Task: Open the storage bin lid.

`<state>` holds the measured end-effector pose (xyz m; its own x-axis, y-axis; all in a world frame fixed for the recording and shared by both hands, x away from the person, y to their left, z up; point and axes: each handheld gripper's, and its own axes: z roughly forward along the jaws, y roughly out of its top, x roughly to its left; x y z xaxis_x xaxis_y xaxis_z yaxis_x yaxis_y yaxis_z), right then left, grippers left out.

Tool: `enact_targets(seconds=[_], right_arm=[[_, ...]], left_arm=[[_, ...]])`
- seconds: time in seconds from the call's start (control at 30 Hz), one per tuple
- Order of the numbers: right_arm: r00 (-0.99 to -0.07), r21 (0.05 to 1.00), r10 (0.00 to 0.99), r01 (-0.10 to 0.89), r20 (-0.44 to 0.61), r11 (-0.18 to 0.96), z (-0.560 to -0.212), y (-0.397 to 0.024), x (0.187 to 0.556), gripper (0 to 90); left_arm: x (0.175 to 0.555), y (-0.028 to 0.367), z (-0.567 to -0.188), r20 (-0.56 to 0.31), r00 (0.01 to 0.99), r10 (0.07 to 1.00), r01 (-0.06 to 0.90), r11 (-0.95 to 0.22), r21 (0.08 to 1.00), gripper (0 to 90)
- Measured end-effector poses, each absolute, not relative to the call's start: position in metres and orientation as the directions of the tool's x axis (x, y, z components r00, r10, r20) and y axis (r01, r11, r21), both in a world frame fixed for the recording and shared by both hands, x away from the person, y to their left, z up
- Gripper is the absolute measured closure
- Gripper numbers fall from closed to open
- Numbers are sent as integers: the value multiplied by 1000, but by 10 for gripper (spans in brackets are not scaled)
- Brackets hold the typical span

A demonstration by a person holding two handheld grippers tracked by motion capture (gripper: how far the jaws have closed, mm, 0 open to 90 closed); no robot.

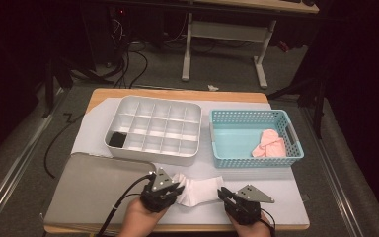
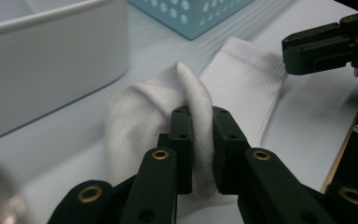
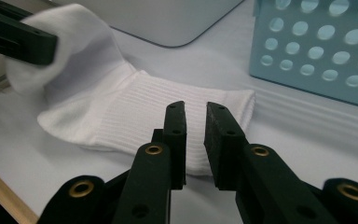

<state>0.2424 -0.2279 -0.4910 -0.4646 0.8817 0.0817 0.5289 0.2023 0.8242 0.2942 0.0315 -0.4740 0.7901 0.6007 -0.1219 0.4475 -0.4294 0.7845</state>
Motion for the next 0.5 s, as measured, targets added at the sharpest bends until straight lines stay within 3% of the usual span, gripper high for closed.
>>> enact_targets(seconds=[0.23, 0.5], right_arm=[[-462, 820, 883, 536, 86, 200, -493, -232, 241, 785], [-462, 821, 881, 538, 98, 191, -494, -229, 242, 760]], left_arm=[[299, 3, -477, -109, 809, 578, 422, -443, 791, 784], [298, 8, -482, -94, 794, 600, 399, -398, 826, 601]])
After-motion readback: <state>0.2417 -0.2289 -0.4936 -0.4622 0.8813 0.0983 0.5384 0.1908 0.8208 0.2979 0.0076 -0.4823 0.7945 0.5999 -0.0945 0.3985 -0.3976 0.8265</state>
